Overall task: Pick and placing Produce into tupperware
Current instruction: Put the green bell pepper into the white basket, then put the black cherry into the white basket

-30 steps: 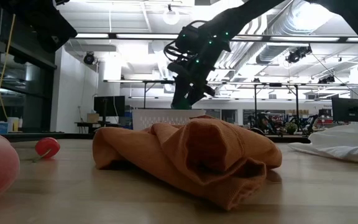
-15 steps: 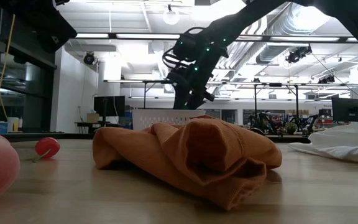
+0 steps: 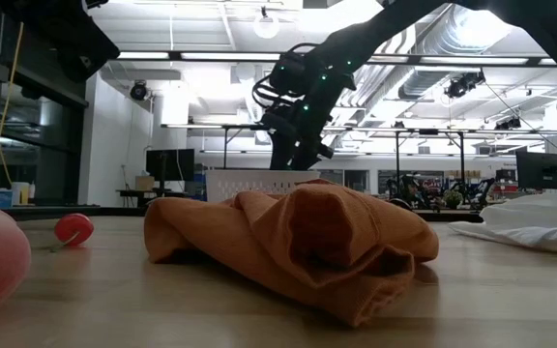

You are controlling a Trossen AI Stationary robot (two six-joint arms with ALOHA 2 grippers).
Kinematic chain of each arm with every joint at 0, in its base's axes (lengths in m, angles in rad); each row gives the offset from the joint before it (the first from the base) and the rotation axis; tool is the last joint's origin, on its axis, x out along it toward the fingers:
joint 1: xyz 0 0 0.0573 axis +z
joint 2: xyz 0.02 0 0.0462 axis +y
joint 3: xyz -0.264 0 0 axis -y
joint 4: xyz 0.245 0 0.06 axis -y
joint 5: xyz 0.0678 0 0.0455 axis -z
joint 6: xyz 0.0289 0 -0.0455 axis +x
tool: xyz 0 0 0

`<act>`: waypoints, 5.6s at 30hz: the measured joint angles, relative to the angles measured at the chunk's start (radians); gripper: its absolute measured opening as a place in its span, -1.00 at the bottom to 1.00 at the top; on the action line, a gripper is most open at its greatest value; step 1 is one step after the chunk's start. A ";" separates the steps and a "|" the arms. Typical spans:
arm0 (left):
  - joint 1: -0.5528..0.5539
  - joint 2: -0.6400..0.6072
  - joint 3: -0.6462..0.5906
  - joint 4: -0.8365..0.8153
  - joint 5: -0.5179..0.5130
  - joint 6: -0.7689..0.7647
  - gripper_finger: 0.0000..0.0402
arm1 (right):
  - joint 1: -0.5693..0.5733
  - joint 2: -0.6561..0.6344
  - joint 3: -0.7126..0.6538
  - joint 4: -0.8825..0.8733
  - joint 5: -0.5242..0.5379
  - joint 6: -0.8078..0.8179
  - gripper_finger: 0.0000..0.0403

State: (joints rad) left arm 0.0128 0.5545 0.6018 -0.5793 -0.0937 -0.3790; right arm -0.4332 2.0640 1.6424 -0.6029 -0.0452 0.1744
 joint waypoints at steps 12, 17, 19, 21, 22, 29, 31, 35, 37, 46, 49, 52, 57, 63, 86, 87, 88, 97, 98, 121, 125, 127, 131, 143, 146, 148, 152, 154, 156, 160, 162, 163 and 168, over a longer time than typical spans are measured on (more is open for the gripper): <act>0.000 0.000 0.000 0.000 0.000 0.000 -1.00 | 0.000 0.000 0.000 0.015 0.000 0.001 0.19; 0.000 0.000 0.000 0.000 0.000 0.000 -1.00 | -0.003 -0.015 0.000 0.034 0.032 -0.028 0.19; 0.000 0.000 0.000 0.000 0.000 0.000 -1.00 | -0.008 -0.040 0.000 0.037 0.053 -0.037 0.19; 0.000 0.000 0.000 0.000 0.005 -0.001 -1.00 | -0.014 -0.070 0.001 0.039 0.057 -0.037 0.19; 0.000 0.000 0.000 -0.001 0.011 -0.001 -1.00 | -0.017 -0.086 0.001 0.041 0.057 -0.037 0.19; 0.000 0.000 0.000 -0.008 0.014 -0.001 -1.00 | -0.017 -0.180 0.002 -0.066 0.021 -0.085 -0.01; 0.000 0.000 0.000 -0.008 0.014 -0.001 -1.00 | -0.013 -0.204 0.002 -0.121 -0.014 -0.097 -0.14; 0.000 0.000 0.000 -0.007 0.014 -0.001 -1.00 | -0.002 -0.254 0.002 -0.225 -0.040 -0.130 -0.45; 0.000 0.000 0.000 -0.007 0.014 -0.001 -1.00 | 0.004 -0.278 0.002 -0.265 -0.040 -0.130 -0.61; 0.000 0.000 0.000 -0.007 0.096 0.003 -1.00 | 0.052 -0.440 0.002 -0.335 -0.041 -0.104 -0.96; -0.001 0.000 0.000 -0.005 0.128 0.013 -0.98 | 0.079 -0.496 0.002 -0.363 -0.038 -0.085 -0.96; -0.001 0.005 0.000 0.000 0.170 0.013 -0.92 | 0.111 -0.548 0.002 -0.397 -0.026 -0.053 -0.99; -0.001 0.046 0.000 0.025 0.214 0.063 -0.82 | 0.174 -0.610 0.002 -0.453 0.018 0.013 -0.98; 0.000 0.168 0.004 0.145 0.282 0.137 -0.83 | 0.257 -0.634 0.002 -0.509 0.099 0.054 -1.00; 0.010 0.657 0.243 0.029 0.089 0.033 -0.46 | 0.486 -0.646 -0.002 -0.870 0.336 0.203 -1.00; 0.016 0.663 0.243 0.017 0.092 -0.005 -0.39 | 0.496 -0.659 -0.003 -0.883 0.352 0.203 -1.00; 0.022 0.671 0.243 0.016 0.095 -0.047 -0.32 | 0.508 -0.672 -0.004 -0.899 0.365 0.207 -1.00; 0.094 0.680 0.243 -0.016 0.100 -0.402 -0.06 | 0.562 -0.848 -0.005 -0.922 0.451 0.303 -1.00; 0.095 0.682 0.243 -0.020 0.099 -0.437 -0.07 | 0.567 -0.868 -0.005 -0.922 0.468 0.319 -1.00; 0.099 0.884 0.242 0.002 0.059 -0.746 -0.28 | 0.577 -1.034 -0.005 -0.968 0.574 0.276 -1.00; 0.098 0.902 0.242 0.010 0.060 -0.820 -0.24 | 0.577 -1.054 -0.005 -0.966 0.617 0.204 -1.00; 0.098 0.904 0.242 0.010 0.066 -0.857 -0.23 | 0.577 -1.073 -0.005 -0.968 0.621 0.181 -1.00; 0.098 0.904 0.242 0.010 0.055 -0.892 -0.23 | 0.577 -1.126 -0.005 -0.967 0.597 0.163 -1.00; 0.098 0.945 0.242 0.034 0.014 -0.921 -0.29 | 0.577 -1.278 -0.004 -0.969 0.504 0.187 -1.00; 0.098 0.988 0.243 0.068 0.045 -0.929 -0.29 | 0.577 -1.281 -0.004 -0.968 0.503 0.181 -1.00; 0.098 1.017 0.243 0.099 0.058 -0.935 -0.29 | 0.577 -1.281 -0.004 -0.968 0.503 0.167 -1.00; 0.098 1.059 0.243 0.149 0.082 -0.939 -0.29 | 0.577 -1.281 -0.004 -0.968 0.503 0.159 -1.00; 0.098 1.073 0.242 0.149 0.086 -0.939 -0.29 | 0.577 -1.281 -0.004 -0.968 0.503 0.158 -1.00; 0.098 1.086 0.243 0.162 0.086 -0.939 -0.29 | 0.577 -1.281 -0.004 -0.968 0.503 0.157 -1.00; 0.098 1.102 0.243 0.167 0.087 -0.941 -0.29 | 0.577 -1.281 -0.004 -0.968 0.502 0.157 -1.00; 0.098 1.102 0.242 0.167 0.090 -0.941 -0.29 | 0.577 -1.281 -0.004 -0.968 0.502 0.157 -1.00; 0.098 1.102 0.243 0.168 0.090 -0.941 -0.29 | 0.577 -1.281 -0.004 -0.968 0.502 0.157 -1.00; 0.098 1.102 0.242 0.162 0.084 -0.940 -0.29 | 0.577 -1.281 -0.004 -0.968 0.500 0.157 -1.00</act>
State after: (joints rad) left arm 0.1112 1.6566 0.8440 -0.4177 -0.0097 -1.3187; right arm 0.1440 0.7834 1.6386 -1.5711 0.4553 0.3313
